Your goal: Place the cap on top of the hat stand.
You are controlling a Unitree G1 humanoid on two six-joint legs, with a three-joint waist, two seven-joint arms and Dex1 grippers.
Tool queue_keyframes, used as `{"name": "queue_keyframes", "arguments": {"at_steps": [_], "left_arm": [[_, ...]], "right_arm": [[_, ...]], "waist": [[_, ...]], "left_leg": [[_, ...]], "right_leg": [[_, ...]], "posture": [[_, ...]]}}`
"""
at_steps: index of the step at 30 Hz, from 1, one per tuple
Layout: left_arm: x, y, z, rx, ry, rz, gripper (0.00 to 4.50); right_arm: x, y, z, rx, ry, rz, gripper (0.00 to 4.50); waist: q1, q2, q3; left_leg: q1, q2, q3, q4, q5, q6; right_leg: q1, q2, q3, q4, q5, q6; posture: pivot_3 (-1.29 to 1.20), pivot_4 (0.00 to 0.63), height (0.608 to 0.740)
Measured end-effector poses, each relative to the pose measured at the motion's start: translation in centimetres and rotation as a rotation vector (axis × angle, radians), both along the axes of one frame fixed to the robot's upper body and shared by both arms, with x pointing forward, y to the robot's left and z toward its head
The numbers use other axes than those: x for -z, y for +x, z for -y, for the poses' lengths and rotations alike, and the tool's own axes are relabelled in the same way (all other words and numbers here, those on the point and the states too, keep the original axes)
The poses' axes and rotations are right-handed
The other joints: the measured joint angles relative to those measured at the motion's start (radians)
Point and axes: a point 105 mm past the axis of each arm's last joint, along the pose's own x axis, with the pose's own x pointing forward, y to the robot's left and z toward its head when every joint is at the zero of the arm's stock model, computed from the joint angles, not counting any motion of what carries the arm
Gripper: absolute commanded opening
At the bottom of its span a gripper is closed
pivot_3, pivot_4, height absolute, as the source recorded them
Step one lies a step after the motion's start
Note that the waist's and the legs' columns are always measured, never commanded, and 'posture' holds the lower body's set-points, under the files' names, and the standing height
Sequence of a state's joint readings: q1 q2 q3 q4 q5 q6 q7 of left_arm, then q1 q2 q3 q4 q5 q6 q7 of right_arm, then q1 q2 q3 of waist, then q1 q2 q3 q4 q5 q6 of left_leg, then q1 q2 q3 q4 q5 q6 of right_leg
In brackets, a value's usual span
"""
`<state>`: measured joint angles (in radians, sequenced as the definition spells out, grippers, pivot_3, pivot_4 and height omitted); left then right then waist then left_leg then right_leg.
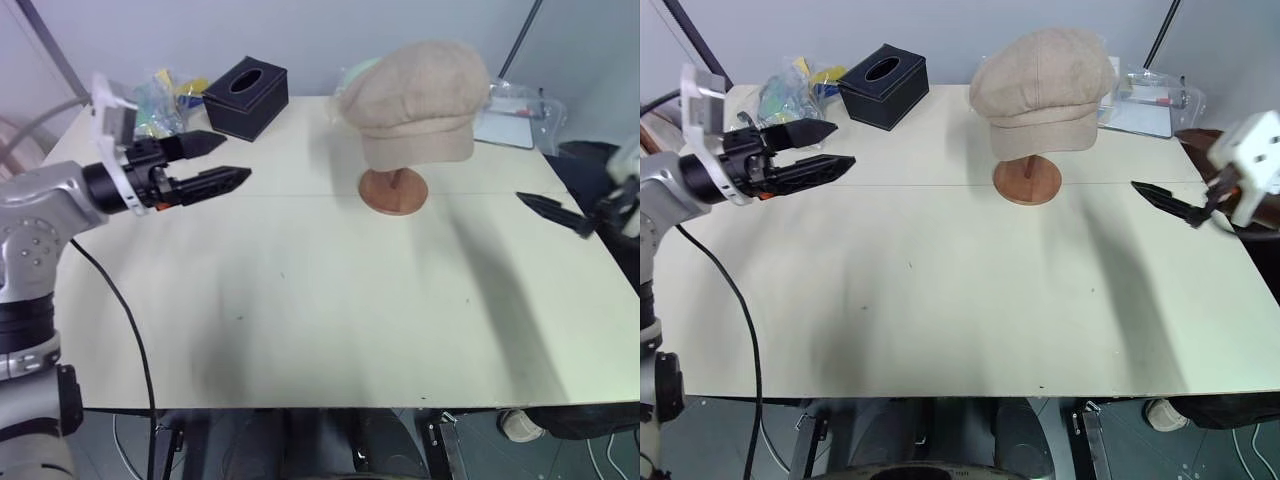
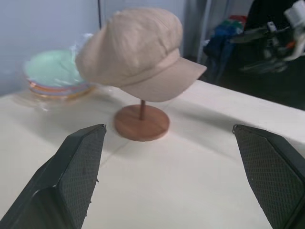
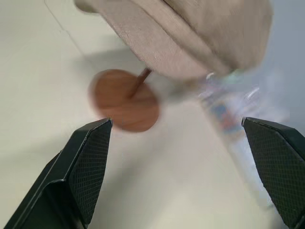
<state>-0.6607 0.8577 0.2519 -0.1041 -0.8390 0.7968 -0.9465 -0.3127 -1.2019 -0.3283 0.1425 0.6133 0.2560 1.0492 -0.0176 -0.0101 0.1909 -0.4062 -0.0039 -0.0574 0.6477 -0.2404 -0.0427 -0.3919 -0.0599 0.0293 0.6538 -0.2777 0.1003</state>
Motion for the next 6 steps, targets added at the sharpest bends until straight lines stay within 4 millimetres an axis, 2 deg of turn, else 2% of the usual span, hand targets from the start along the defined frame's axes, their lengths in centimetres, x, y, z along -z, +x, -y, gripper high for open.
{"name": "queue_keyframes", "arguments": {"at_steps": [3,6], "left_arm": [[-0.2,-0.1,-0.6,0.002,0.000,-0.004,4.50],[-1.0,0.1,-1.0,0.001,-0.009,0.009,4.50]], "right_arm": [[-0.3,-0.8,0.8,-0.027,0.125,-0.145,4.46],[-2.0,-1.1,1.2,-0.049,0.217,-0.165,4.46]], "waist": [[0.000,0.000,0.000],[0.000,0.000,0.000]], "left_leg": [[0.000,0.000,0.001,0.000,0.000,0.000],[-0.001,-0.001,0.001,0.000,0.000,0.000]], "right_leg": [[-0.001,0.000,0.000,0.000,-0.001,-0.001],[-0.002,0.000,0.000,0.000,0.000,-0.001]], "posture": [[0.00,0.150,0.740],[0.00,0.150,0.740]]}}
